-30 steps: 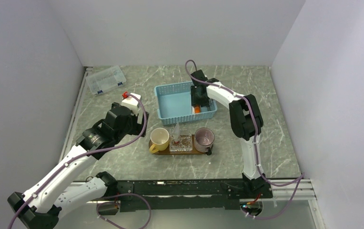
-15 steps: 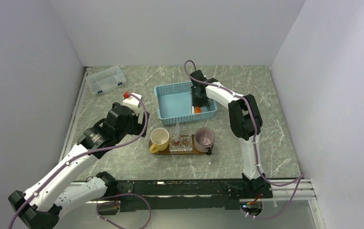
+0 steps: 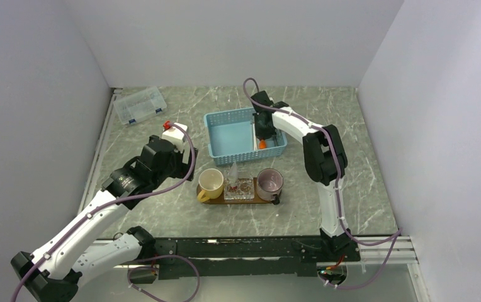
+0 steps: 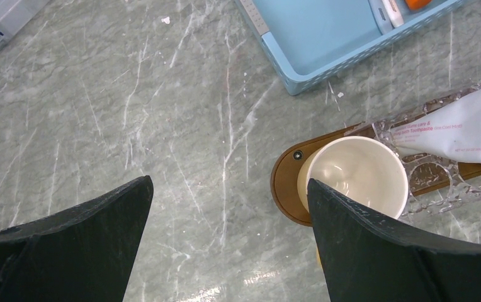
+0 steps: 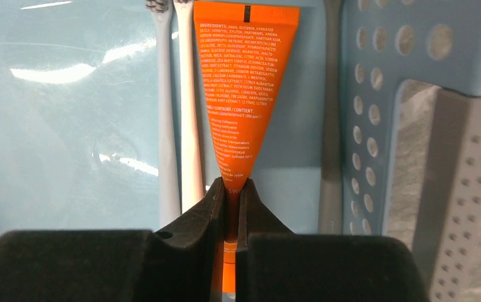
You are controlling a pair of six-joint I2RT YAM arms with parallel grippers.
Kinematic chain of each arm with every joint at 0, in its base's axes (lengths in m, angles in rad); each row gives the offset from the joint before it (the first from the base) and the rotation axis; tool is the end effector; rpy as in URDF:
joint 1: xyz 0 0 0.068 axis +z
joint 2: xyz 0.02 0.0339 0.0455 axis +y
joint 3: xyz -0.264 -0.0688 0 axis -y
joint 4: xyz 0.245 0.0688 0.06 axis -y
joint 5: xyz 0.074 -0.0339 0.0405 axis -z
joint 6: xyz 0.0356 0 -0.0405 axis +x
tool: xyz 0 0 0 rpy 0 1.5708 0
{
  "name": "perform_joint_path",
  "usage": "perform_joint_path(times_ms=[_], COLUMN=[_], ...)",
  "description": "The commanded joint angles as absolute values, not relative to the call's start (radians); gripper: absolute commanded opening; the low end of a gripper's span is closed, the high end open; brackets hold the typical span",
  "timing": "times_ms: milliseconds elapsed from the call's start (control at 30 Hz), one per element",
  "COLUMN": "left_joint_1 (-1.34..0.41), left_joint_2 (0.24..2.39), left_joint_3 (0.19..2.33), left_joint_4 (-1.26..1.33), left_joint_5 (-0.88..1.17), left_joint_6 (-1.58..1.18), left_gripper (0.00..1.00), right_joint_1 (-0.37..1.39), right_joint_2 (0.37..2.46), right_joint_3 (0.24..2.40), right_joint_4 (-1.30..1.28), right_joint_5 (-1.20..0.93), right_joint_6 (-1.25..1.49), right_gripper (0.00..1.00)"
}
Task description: Prepare toiletry sets of a toothbrush and toothpaste on the tray
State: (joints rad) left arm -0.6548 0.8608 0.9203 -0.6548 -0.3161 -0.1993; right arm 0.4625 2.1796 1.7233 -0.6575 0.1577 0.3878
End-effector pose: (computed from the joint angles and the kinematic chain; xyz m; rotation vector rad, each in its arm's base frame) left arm 0.1481 -0.0997 0.3277 0.3054 2.1151 -0.1590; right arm 0.4191 0.2027 0.1780 -0.0505 2.6611 0.0637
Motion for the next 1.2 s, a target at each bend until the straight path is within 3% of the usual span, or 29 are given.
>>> perform_joint_path(times_ms=[0,400,667,1167], left_joint_1=[-0.65,-0.65,-0.649,-0.65], left_joint_2=[0.847,0.879,0.886,0.76], left_joint_3=[0.934,1.088,1.166,1.099], left_joint_4=[-0.628,-0.694,-0.675,-0.516], left_joint_5=[-0.287,-0.214,0.023,0.339], left_joint_6=[-0.204,-0.251,-0.345,-0.498], left_gripper=[0.99,0.99,1.0,0.99], right_joint_1=[0.457,0.496,0.668,0.971], right_joint_2=[2.047,1.682,1.415,1.127], right_joint_3=[1.729,1.544,1.387,1.199], right_joint_4=[-0.654,-0.499,-0.399,-0.102], right_joint_5=[0.224,0.2,0.207,0.276], right_joint_6=[0.347,0.263,0.31,0.562], right_gripper=[0.0,0.0,0.04,0.04])
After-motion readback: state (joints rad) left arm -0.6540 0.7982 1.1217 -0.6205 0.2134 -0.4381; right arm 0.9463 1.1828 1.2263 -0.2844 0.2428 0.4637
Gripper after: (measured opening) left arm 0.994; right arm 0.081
